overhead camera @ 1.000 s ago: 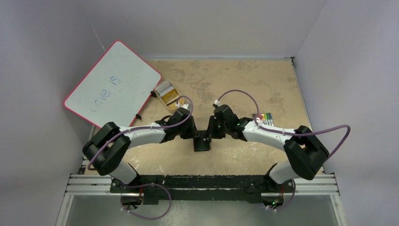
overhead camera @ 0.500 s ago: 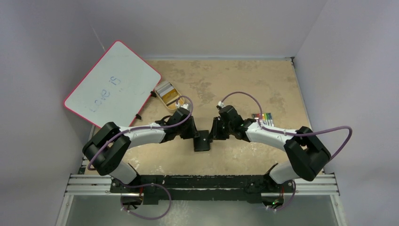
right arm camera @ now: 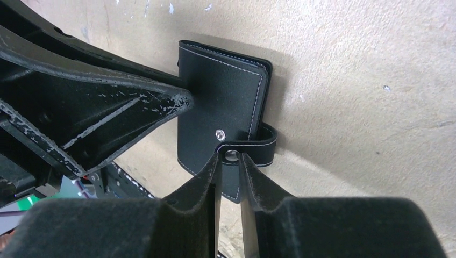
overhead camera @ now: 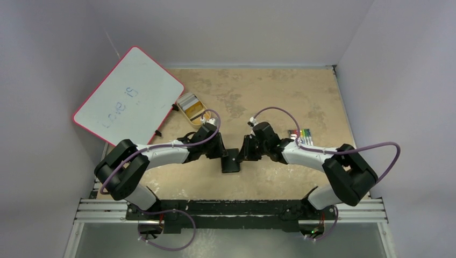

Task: Put the credit cards into the card holder
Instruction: Close the card holder at the center of the board.

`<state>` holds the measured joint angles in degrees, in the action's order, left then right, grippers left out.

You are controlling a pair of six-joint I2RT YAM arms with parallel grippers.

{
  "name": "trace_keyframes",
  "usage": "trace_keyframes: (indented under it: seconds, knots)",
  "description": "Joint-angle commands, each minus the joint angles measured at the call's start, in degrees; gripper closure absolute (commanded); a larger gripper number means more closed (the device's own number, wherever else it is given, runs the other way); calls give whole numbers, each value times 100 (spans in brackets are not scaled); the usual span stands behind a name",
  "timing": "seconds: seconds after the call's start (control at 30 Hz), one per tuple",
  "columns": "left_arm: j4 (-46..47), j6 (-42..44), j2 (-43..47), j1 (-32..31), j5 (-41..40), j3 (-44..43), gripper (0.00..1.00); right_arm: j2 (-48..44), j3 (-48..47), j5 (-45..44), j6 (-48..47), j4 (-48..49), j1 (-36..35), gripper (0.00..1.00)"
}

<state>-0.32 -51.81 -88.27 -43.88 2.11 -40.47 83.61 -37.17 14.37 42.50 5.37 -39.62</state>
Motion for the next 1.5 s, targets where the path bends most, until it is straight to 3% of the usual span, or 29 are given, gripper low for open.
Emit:
trace_keyframes:
  seconds: [0.0, 0.93, 1.47]
  knots:
    - [70, -45, 75, 12, -62, 82, 81, 92, -26, 56, 46, 369, 6, 81]
    - [180, -79, 17, 16, -11, 105, 82, 525, -151, 57, 135, 534, -130, 83]
    - [252, -110, 45, 12, -14, 171, 82, 612, -526, -380, 47, -288, -377, 85]
